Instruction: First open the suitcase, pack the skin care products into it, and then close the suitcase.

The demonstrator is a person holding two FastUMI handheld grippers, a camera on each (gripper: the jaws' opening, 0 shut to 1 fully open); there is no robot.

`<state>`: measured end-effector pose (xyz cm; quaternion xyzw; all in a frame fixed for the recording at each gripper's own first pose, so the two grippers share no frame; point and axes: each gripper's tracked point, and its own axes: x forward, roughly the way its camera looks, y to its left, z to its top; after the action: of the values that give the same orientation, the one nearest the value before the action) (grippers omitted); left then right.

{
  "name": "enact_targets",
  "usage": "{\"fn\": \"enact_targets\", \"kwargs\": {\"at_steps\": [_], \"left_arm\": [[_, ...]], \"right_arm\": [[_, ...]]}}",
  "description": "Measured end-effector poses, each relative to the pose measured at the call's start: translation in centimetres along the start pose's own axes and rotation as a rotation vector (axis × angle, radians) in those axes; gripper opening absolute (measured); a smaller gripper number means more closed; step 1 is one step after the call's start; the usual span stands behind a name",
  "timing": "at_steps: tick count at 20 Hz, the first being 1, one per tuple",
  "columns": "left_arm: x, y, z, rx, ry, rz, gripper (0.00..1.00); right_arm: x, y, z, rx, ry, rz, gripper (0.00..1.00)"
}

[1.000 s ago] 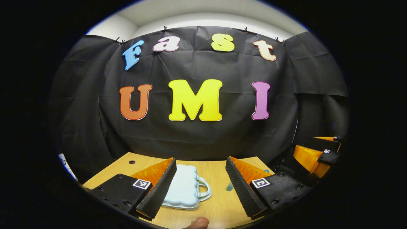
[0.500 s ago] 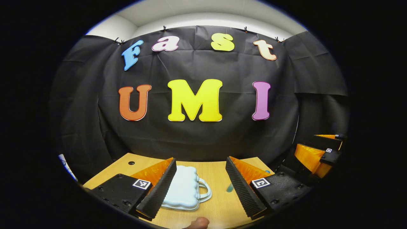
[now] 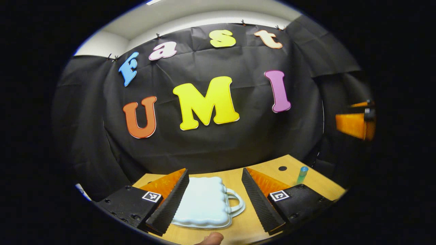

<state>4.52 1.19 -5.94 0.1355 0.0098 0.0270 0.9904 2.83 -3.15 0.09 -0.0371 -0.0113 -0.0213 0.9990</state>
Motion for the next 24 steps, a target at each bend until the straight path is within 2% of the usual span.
{"fn": "enact_targets", "kwargs": {"at_steps": [5,11,14,17,24], "left_arm": [[2.6,-2.5,-6.9,0.243,0.083,0.010,0.97],[4.9,-4.9,-13.4,0.497,0.179,0.006,0.97],[5.8,-6.1,-15.0,0.680,0.192,0.019,0.97],[7.2,-7.4,-16.3,0.857,0.185,-0.016,0.97],[9.5,-6.7,-18.7,1.095,0.249,0.021,0.96]], "right_arm": [[1.2,-3.6,-1.1,0.022,0.036,-0.044,0.80],[2.5,-6.9,-2.8,0.023,0.065,-0.047,0.81],[3.6,-8.5,-4.6,0.044,0.096,-0.043,0.81],[4.7,-9.9,-6.5,0.071,0.131,-0.036,0.81],[6.7,-13.6,-10.7,0.114,0.204,-0.033,0.80]]}}
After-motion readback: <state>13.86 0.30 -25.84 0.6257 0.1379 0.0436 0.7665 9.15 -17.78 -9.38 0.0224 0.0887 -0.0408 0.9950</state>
